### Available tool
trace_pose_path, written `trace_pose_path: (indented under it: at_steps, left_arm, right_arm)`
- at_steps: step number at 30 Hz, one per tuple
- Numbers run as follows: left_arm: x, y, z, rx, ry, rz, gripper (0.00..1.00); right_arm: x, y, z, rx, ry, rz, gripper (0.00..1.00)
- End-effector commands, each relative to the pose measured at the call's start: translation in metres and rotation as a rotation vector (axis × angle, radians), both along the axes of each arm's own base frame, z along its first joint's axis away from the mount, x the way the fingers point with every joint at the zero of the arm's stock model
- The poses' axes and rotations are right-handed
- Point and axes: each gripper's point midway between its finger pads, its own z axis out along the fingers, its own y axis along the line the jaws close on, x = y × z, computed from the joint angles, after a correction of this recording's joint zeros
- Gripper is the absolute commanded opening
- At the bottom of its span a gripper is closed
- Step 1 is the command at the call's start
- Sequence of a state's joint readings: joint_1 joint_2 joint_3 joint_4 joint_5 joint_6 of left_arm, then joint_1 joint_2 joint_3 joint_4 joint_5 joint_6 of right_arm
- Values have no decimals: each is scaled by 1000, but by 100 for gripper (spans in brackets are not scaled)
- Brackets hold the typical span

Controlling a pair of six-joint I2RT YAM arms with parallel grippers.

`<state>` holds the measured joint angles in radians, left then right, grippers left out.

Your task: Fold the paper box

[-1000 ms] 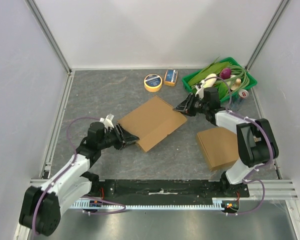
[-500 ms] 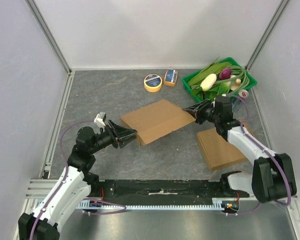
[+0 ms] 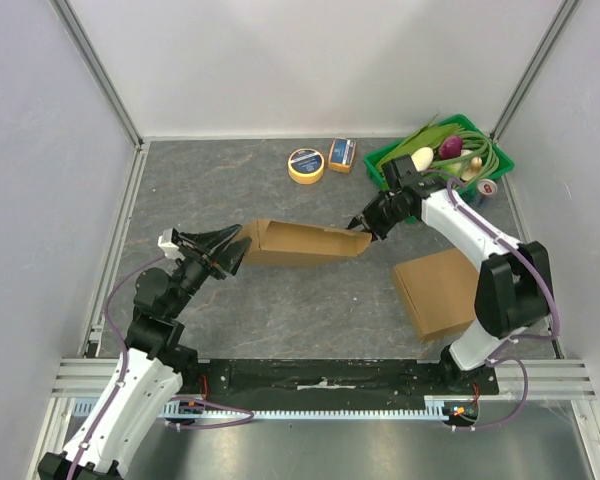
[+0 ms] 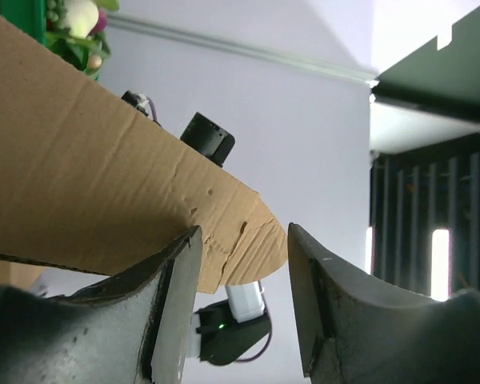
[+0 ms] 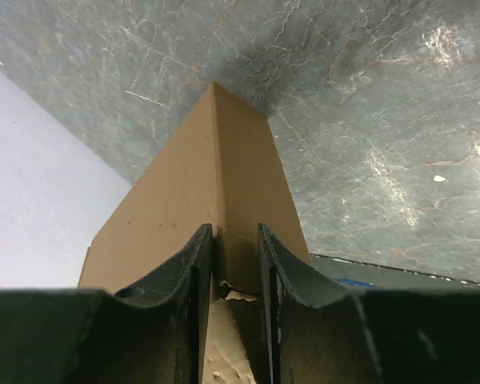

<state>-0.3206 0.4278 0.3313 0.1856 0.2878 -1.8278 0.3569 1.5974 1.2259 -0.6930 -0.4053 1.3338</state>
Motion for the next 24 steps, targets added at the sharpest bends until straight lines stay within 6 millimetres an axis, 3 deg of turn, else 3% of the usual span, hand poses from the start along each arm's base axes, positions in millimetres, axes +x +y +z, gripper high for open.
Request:
trace_pose_path:
  at_steps: [1, 3, 8, 13, 16, 19, 24]
  left_arm:
    - [-1, -10, -60, -35, 269, -54, 56]
    - [1, -8, -69, -46, 296, -36, 56]
    - [11, 2, -92, -64, 345, 41, 56]
    - [16, 2, -118, -60, 420, 56, 57]
    - [20, 4, -124, -69, 443, 77, 57]
    - [25, 8, -132, -78, 454, 115, 57]
    - [28, 15, -150, -82, 497, 159, 58]
  right_arm:
    - [-36, 48, 56, 119, 93, 187, 34]
    - [-26, 53, 69, 134, 71, 171, 34]
    - [-8, 60, 71, 125, 53, 151, 37]
    - [-1, 68, 56, 99, 64, 134, 36]
    - [0, 76, 43, 93, 101, 138, 36]
    - [17, 84, 49, 80, 57, 133, 36]
    - [25, 98, 41, 80, 62, 141, 37]
